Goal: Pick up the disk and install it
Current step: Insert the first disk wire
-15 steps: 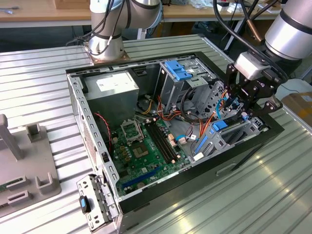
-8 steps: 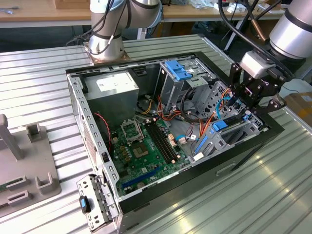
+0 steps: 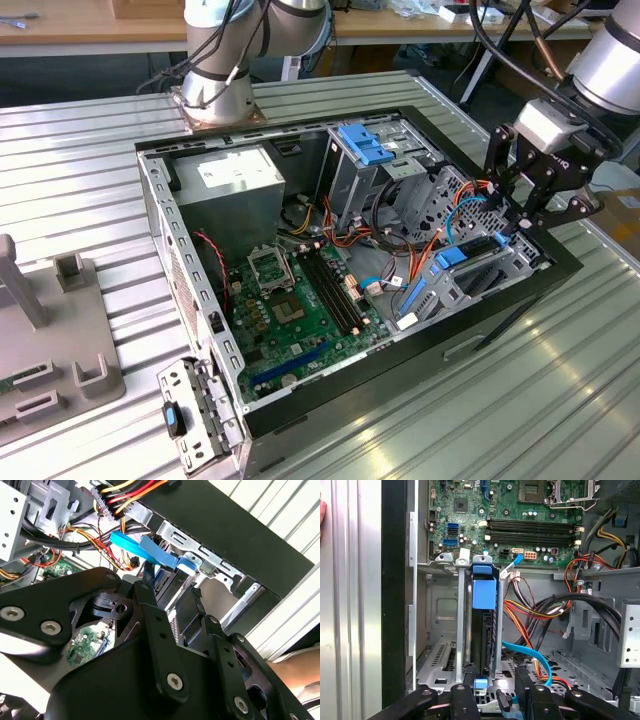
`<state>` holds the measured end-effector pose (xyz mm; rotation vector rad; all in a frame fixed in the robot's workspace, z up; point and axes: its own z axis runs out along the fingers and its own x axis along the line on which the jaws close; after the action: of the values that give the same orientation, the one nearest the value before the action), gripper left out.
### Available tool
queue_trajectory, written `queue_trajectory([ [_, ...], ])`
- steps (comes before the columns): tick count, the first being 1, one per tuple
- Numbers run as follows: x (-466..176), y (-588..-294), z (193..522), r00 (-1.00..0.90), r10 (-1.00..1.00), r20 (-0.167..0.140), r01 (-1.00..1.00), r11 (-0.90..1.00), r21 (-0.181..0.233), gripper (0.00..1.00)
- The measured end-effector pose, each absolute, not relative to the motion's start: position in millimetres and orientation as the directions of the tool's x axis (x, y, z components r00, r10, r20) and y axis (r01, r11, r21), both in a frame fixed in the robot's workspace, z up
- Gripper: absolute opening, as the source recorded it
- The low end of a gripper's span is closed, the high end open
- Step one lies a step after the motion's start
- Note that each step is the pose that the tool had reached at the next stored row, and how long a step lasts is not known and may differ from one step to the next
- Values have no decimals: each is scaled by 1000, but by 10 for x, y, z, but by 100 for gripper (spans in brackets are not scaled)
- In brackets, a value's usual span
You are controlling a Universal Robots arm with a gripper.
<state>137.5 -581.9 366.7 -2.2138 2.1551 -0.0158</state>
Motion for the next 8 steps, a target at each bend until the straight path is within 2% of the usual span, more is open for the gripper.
queue_trajectory([
  [3, 1375, -5819, 3806, 28, -999, -31, -999, -26, -44, 44],
  [8, 1426, -5814, 3824, 54, -998, -31, -998, -53, -44, 44],
])
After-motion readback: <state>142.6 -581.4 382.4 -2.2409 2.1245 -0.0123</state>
